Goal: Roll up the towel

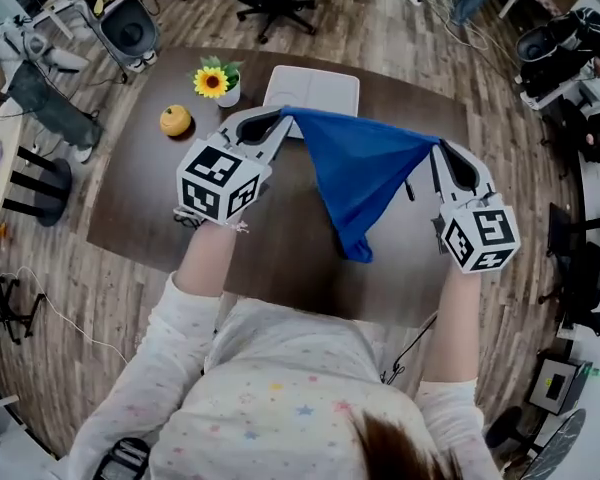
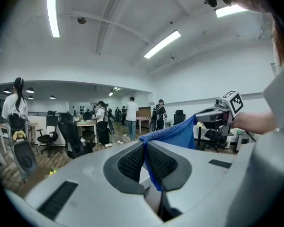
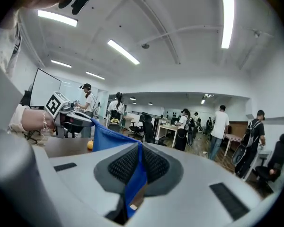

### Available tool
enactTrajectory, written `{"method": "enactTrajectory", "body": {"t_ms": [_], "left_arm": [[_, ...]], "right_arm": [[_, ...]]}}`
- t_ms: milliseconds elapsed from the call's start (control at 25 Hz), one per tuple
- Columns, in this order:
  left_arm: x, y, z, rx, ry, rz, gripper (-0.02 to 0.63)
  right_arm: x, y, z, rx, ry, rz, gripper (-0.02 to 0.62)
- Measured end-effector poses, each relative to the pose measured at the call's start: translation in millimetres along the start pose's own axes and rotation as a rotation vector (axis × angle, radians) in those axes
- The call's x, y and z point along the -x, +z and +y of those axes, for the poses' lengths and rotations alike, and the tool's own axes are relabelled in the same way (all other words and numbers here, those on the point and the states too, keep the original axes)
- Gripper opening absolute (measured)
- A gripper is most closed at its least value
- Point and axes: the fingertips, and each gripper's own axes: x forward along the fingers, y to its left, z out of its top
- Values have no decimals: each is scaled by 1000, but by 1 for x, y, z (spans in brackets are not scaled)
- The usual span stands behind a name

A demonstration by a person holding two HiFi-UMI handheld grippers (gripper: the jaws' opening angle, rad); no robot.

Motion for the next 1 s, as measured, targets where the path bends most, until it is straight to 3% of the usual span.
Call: {"method": "enactTrajectory", "body": {"t_ms": [400,680,800,1000], "left_arm": [[9,113,34,-119,44,-143,20],[30,160,35,-177,73,-211,20],[44,149,25,-176,61,-194,20],[64,87,-9,-100,8,-114,20]], "right_arm": [[-13,119,-29,131,-42,-154,20],[-2,157,-28,160,-59,-228,20],[7,142,-15,157,-41,-213,20],[34,84,15,118,21,-136,21]]}}
